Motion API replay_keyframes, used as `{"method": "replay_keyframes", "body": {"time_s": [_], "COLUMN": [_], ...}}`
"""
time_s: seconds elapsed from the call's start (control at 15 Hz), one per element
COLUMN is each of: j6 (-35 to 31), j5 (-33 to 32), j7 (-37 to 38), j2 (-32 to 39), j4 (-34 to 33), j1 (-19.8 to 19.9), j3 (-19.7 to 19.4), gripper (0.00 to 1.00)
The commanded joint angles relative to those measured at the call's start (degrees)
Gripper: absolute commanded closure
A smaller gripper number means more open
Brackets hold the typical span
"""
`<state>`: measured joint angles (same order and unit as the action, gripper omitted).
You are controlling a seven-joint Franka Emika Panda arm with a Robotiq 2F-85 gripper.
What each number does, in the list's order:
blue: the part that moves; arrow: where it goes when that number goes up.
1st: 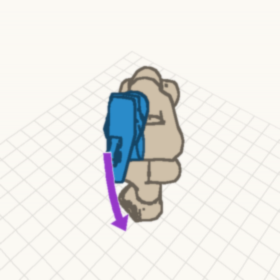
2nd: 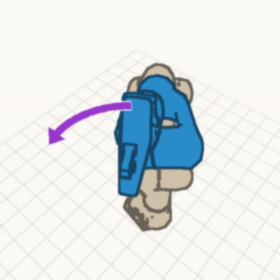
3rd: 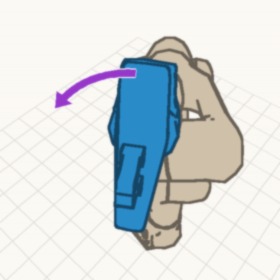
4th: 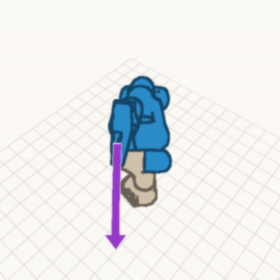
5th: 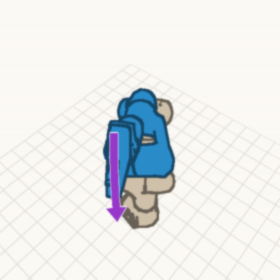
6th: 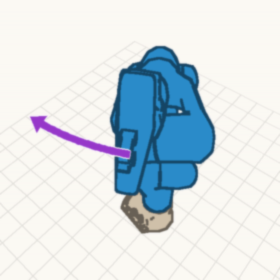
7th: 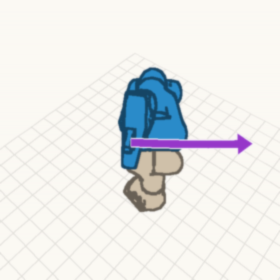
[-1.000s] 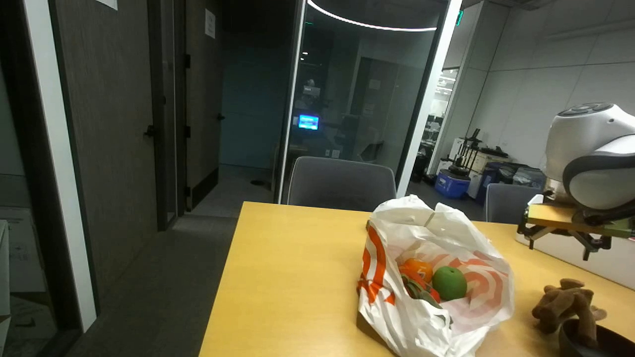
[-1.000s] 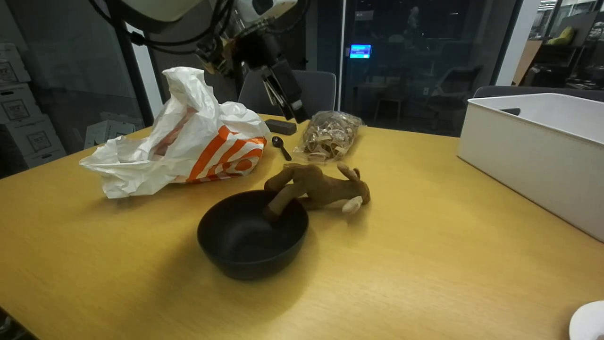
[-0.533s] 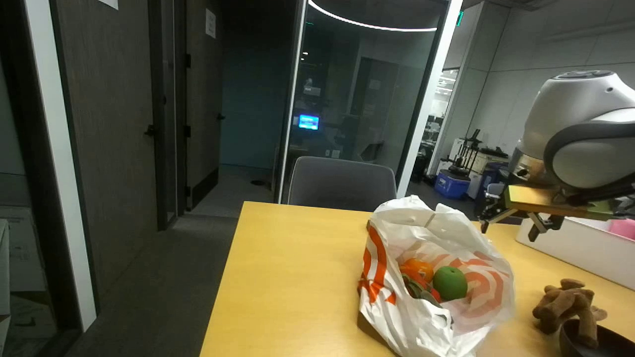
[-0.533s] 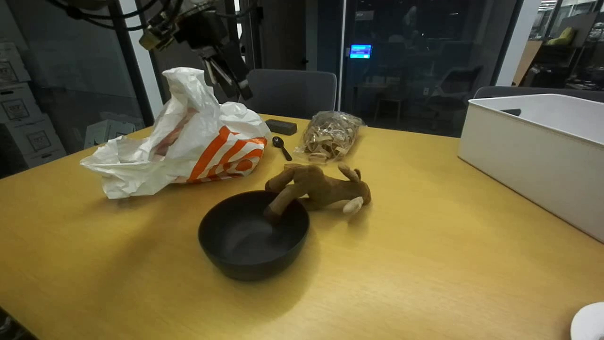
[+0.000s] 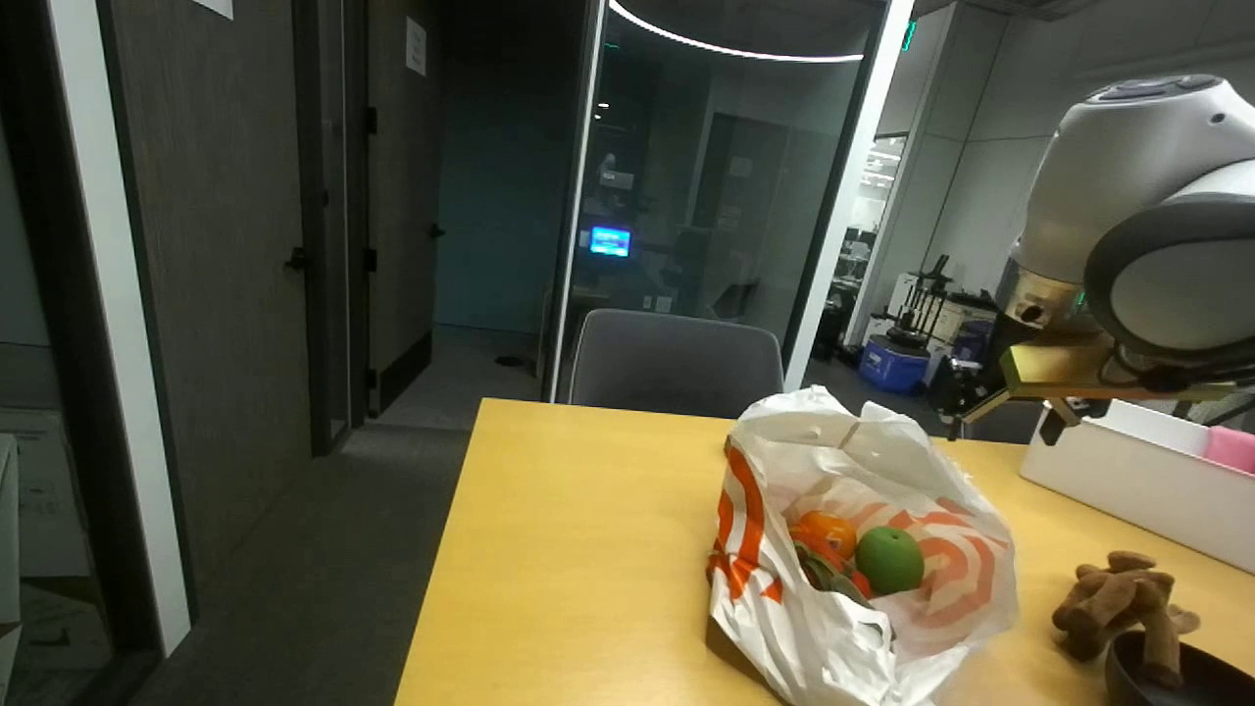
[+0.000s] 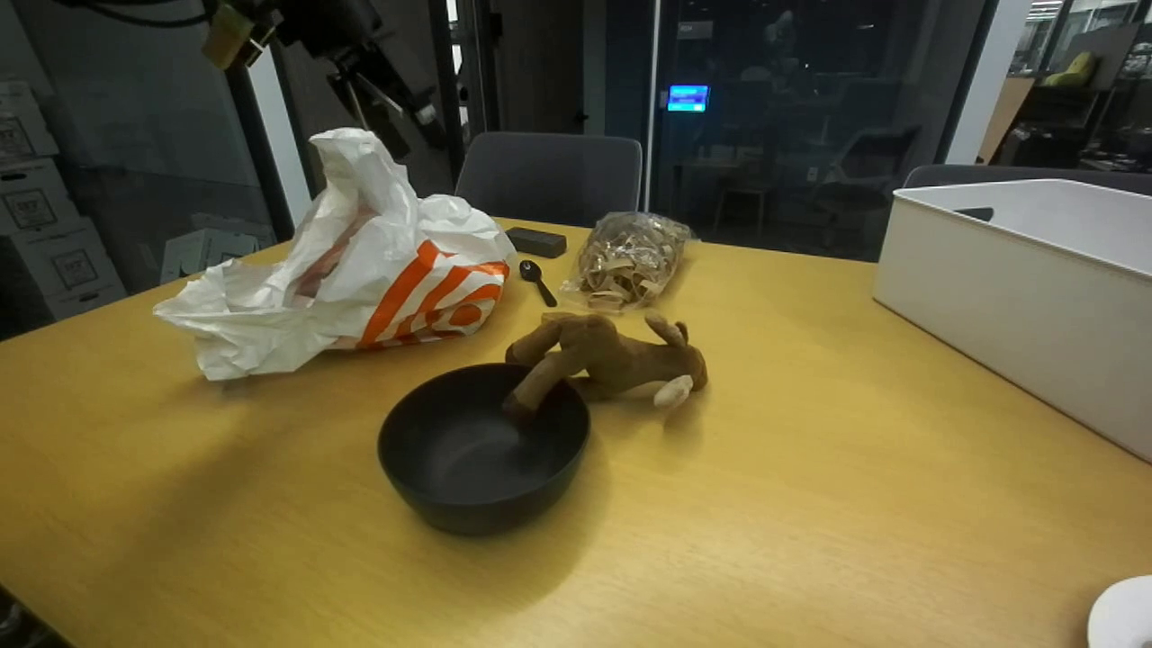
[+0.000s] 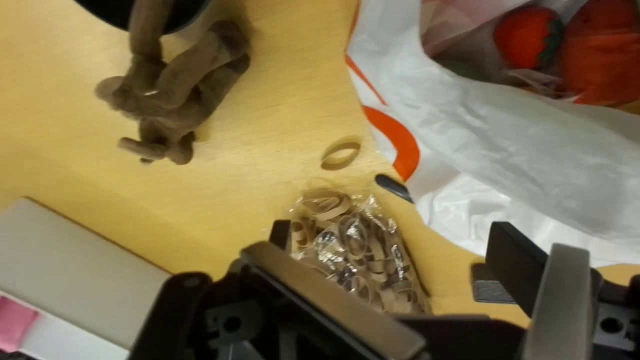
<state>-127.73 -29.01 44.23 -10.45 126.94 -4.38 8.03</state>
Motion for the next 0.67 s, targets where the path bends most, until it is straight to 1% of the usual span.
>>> {"method": "replay_keyframes", "body": {"time_s": [0.0,0.13,0.27,0.4,0.6], "j6": [4.3,2.5,1.5,0.6,-1.3], "j5": [0.0,4.2,9.1,14.0,20.7], "j7": [-5.7,-14.3,-21.1,-27.1,-34.2], "j2": [-6.8,-9.1,-9.3,-8.4,-4.0], "j4": [2.8,4.3,4.6,4.4,3.3], "j1": [0.1,-0.9,-1.6,-2.6,-4.9], "j3": [0.7,-0.2,-0.2,-0.2,0.6], "gripper": [0.0,0.0,0.0,0.0,0.0]}}
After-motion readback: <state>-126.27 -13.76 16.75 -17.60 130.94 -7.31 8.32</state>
